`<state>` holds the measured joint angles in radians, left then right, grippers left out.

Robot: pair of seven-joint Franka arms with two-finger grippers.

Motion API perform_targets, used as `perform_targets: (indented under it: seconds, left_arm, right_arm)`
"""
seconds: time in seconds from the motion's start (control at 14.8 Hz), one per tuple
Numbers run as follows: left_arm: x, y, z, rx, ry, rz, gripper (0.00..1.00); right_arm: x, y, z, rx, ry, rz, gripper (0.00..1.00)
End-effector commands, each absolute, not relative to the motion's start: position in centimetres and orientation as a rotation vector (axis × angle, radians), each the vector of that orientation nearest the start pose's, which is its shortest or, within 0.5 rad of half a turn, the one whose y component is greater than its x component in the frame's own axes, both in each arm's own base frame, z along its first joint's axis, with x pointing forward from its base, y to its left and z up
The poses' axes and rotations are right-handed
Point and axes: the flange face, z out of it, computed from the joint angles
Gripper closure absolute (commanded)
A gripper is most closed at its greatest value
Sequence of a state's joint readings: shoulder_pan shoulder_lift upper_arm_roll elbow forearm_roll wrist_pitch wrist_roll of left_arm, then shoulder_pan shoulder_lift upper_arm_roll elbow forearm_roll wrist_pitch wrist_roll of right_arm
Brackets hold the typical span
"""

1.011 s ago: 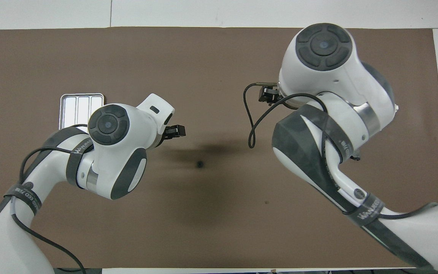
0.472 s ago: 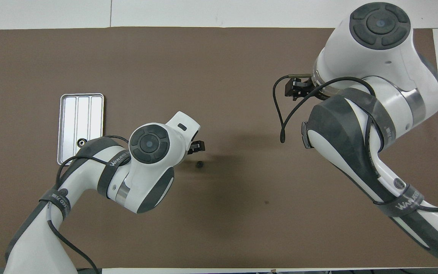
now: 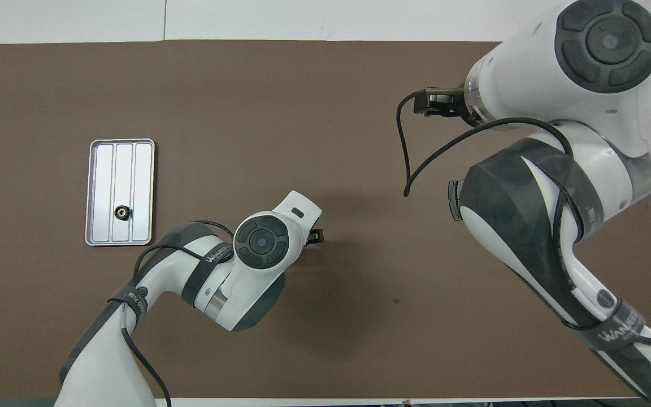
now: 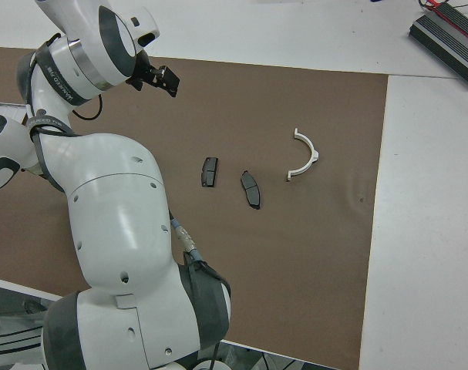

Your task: Pick bearing gear from pile to tray

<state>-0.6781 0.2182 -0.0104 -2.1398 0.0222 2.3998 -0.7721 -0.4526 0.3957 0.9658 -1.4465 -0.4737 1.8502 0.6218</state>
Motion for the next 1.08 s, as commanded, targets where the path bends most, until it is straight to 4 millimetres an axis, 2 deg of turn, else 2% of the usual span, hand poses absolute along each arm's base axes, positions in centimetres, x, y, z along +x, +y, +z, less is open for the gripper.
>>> perform_targets:
  seconds: [0.0, 0.2, 0.27, 0.47, 0.74, 0.81, 0.88, 1.01]
  left_arm:
    - [43.2, -37.0, 29.9, -3.148, -0.081, -0.09, 0.0]
    - [43.1, -37.1, 29.8, -3.149, -0.077, -0.094, 0.0]
    - [43.1, -37.0, 29.7, -3.148, -0.079, -0.092, 0.0]
    - [43.0, -37.0, 29.6, -3.147, -0.077, -0.089, 0.03]
    - [42.5, -36.5, 28.8, -3.133, -0.06, -0.086, 0.2]
    - [42.5, -36.5, 28.9, -3.134, -0.06, -0.088, 0.25]
    - [42.4, -36.6, 28.8, -3.133, -0.062, -0.086, 0.32]
    - [42.4, -36.6, 28.8, -3.133, -0.091, -0.086, 0.55]
  right_arm:
    - [63.3, 18.7, 55.7, -3.155, -0.125, -0.384, 0.0]
    - [64.4, 16.4, 56.2, -3.14, -0.589, -0.453, 0.0]
    - [64.6, 15.6, 56.2, -3.14, -0.694, -0.456, 0.0]
    - [64.8, 15.2, 56.3, -3.156, -0.886, -0.471, 0.0]
    - [65.1, 14.6, 56.4, -3.127, -1.308, -0.469, 0.0]
    - [65.4, 13.9, 56.6, -3.109, -1.424, -0.473, 0.0]
    - [65.5, 13.5, 56.6, -3.089, -1.544, -0.47, 0.0]
    - [65.7, 12.7, 56.8, -3.038, -1.699, -0.445, 0.0]
